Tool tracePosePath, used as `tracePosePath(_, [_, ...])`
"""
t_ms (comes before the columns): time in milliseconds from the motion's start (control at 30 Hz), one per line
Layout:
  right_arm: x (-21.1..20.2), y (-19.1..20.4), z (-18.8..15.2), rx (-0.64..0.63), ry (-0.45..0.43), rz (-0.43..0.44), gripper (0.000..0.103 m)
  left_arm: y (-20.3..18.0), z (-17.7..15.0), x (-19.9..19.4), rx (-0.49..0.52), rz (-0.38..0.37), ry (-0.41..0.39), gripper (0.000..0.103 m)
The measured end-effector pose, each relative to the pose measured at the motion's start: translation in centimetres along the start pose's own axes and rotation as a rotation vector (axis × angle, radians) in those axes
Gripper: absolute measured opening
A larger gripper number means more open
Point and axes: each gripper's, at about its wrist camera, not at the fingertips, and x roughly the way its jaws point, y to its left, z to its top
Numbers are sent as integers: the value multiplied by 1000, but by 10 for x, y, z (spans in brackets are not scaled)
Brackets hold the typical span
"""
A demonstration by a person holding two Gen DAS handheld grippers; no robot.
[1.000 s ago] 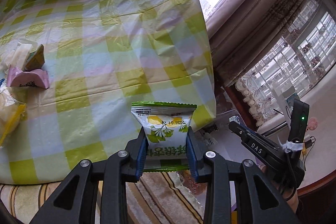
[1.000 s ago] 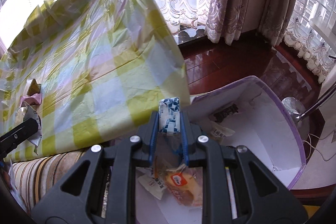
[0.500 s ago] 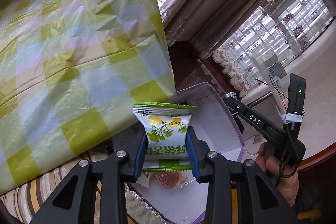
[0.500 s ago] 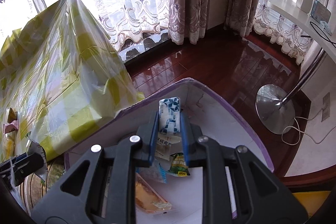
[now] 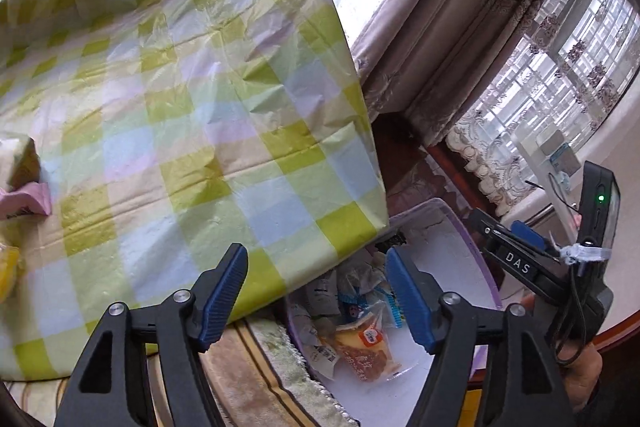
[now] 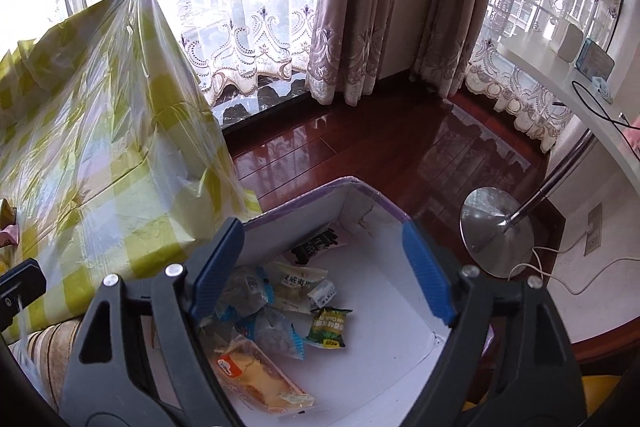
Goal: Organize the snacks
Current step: 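Move both open tools back over the snack pile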
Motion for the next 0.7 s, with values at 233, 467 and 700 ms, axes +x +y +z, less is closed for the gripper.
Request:
tracePosePath(233, [-22,41,6,-90,-45,-39,92,-4,1,-32,163,302,-248,87])
tracePosePath(467, [-38,84,0,-156,-68,49,92,30,3,-54,166,300,-315,87])
tracePosePath(700, [-45,121,-8,-127,-8,295,92,95,-4,-77,-18,235,-297,87])
